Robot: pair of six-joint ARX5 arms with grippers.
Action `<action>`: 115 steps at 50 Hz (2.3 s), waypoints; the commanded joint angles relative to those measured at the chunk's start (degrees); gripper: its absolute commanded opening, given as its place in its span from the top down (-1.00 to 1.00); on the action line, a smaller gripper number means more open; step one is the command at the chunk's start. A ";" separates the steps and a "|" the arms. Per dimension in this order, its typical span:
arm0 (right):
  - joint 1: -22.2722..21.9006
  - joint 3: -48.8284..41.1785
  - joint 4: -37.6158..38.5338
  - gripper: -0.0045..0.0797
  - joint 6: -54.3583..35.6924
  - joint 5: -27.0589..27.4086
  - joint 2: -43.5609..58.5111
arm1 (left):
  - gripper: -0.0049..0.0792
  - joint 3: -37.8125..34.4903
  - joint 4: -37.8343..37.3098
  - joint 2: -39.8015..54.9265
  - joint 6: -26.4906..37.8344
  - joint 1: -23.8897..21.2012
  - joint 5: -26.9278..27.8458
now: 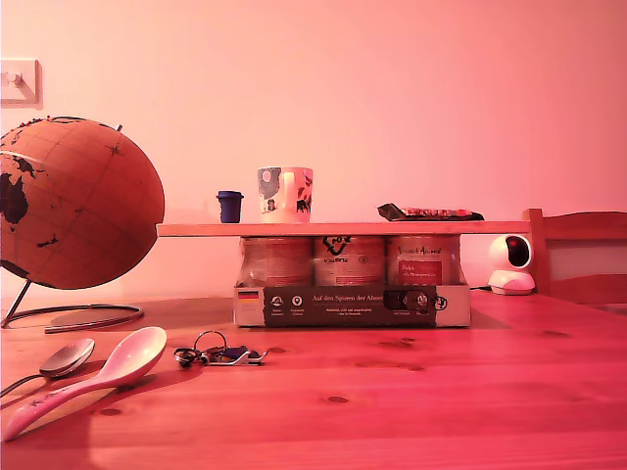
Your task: Slide the ceramic spoon to the right
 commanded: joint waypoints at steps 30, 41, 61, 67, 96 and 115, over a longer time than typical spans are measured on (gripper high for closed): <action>3.76 2.36 2.40 0.92 11.39 -20.17 -0.37 | 0.94 -2.03 5.97 -0.83 -14.21 2.36 22.51; 12.55 3.26 -2.60 0.92 10.80 -21.73 -0.37 | 0.94 -0.61 0.15 -0.81 -14.62 -1.95 24.44; 33.00 3.26 -11.85 0.92 10.27 -13.33 0.35 | 0.93 2.64 -9.94 6.84 -14.62 -10.23 23.10; 36.96 3.26 -13.03 0.92 10.05 -10.03 1.16 | 0.93 6.12 -12.61 12.68 -14.64 -12.44 21.97; 40.63 3.26 -13.18 0.92 7.28 -5.97 1.90 | 0.93 26.34 -22.91 50.29 -11.80 -18.49 11.78; 40.63 3.26 -14.01 0.92 7.23 -4.87 1.90 | 0.18 39.39 -31.41 69.33 -10.45 -21.35 10.71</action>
